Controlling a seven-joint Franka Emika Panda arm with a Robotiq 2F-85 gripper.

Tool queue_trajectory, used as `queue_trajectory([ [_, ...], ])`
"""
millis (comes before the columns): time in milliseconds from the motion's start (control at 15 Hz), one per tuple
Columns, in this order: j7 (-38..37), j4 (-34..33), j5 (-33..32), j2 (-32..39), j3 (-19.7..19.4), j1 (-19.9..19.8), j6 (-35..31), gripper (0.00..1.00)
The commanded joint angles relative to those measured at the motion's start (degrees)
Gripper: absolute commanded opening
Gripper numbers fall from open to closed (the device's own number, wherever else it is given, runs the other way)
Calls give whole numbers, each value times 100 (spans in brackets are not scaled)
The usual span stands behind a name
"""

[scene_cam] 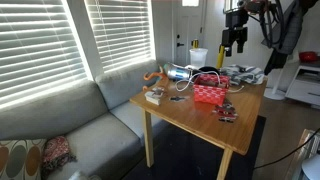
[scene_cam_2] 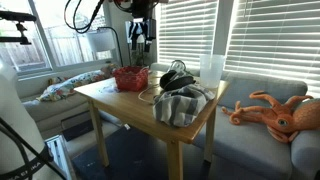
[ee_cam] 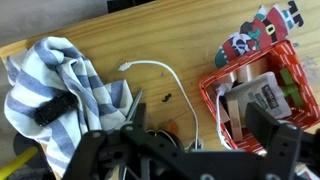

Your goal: Remove a wooden chip from the red basket and put it on the table next to the other wooden chip

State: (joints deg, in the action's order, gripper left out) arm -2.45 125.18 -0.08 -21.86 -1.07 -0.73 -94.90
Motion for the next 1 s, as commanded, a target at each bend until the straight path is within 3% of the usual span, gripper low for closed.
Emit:
queue_trajectory([
  [0,8,-14,6,5,16,-21,15,100],
  [533,8,-15,6,5,16,-21,15,100],
  [733,680,127,264,-229,115,308,51,100],
  [933,811,200,356,-240,272,540,7,100],
])
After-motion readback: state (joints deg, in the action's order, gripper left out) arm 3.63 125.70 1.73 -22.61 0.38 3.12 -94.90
